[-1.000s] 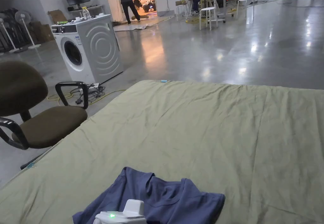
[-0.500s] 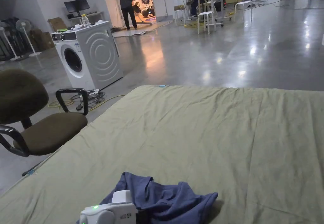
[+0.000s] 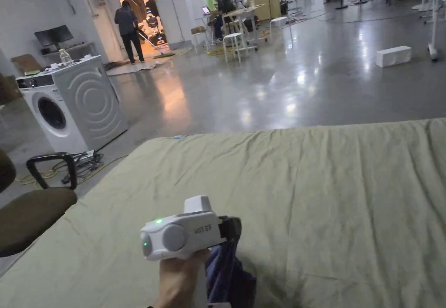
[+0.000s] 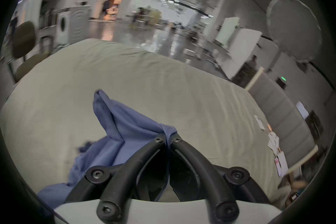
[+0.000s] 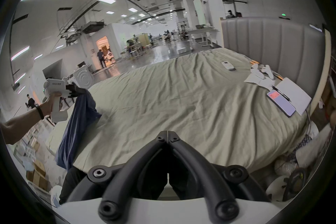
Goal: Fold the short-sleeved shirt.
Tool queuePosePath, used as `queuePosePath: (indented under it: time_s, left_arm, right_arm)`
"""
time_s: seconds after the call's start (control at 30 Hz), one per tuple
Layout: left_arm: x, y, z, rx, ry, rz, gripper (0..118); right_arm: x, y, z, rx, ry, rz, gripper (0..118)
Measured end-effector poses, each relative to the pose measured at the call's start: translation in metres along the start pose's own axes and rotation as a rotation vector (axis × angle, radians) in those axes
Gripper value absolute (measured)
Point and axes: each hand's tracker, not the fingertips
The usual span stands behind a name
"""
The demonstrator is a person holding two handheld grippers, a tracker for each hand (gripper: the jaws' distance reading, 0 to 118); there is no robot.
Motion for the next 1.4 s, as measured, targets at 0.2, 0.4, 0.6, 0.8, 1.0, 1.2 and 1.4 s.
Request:
queuePosePath:
  time_s: [0.2,0.4,0.6,0.8,1.0,1.2,1.4]
  left_arm:
    - [0.175,-0.068,-0.058,-0.143,-0.341,-0.13,3]
    - [0.316,-0.194,-0.078,-0.36,-0.628,-0.279,3]
    - [0.384,-0.286,-0.062,-0.51,-0.793,-0.311,3]
    - [0.36,-0.269,-0.067,-0.433,-0.724,-0.248,19]
    - [0.26,-0.191,0.022,-0.153,-0.635,-0.214,77]
    - [0.174,-0.144,0.182,0.289,-0.392,-0.289,77]
    - [0.153,-0.162,0.301,0.627,-0.04,-0.345,66]
  right_arm:
    - [0.023,-0.007,0.027,0.024,-0.08,-0.029,0]
    - [0.041,-0.012,0.042,0.032,-0.151,-0.055,0]
    - [0.051,-0.02,0.052,0.019,-0.19,-0.056,0]
    - [0.048,-0.016,0.041,0.027,-0.145,-0.064,0]
    - [0.023,0.004,0.024,0.094,-0.037,0.025,0]
    - [-0.019,0.033,0.01,0.166,0.075,0.116,0]
    - [-0.063,0.05,0.022,0.245,0.142,0.209,0]
